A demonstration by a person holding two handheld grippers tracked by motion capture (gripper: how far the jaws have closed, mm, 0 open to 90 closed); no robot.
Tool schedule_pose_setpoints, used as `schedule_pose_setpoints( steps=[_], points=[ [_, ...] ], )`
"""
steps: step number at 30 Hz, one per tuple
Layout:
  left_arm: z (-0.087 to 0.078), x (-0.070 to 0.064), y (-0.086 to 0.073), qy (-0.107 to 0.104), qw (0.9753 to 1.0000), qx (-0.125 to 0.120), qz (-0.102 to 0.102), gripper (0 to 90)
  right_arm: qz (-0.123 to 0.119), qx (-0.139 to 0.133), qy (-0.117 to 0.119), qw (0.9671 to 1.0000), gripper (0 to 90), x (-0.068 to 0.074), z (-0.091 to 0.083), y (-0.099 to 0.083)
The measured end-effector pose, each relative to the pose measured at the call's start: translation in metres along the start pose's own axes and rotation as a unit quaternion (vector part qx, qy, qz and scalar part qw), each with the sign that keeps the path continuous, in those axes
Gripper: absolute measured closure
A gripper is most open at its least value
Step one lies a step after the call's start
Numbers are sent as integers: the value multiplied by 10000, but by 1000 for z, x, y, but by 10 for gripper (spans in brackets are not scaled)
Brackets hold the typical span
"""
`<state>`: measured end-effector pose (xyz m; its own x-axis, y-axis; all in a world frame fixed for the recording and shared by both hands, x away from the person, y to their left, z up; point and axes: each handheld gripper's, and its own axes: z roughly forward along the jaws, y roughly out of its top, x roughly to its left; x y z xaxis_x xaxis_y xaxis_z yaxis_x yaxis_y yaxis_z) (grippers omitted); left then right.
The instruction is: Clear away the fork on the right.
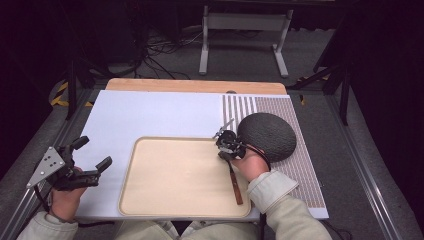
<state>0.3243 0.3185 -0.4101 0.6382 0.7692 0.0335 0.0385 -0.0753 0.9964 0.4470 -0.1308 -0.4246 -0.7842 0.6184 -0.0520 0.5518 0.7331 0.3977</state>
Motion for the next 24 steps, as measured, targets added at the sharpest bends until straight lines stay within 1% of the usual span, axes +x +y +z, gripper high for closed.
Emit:
schedule_pose_setpoints(
  steps=[10,18,24],
  points=[
    [-1,0,0,13,10000,4,-11,0,132,10,-40,9999,896,-8,-3,-6],
    [-1,0,0,9,10000,13,-5,0,231,33,-137,9996,896,-12,-4,-10],
    [-1,0,0,-8,10000,28,2,0,325,55,-164,9993,896,-15,-6,-12]
  ],
)
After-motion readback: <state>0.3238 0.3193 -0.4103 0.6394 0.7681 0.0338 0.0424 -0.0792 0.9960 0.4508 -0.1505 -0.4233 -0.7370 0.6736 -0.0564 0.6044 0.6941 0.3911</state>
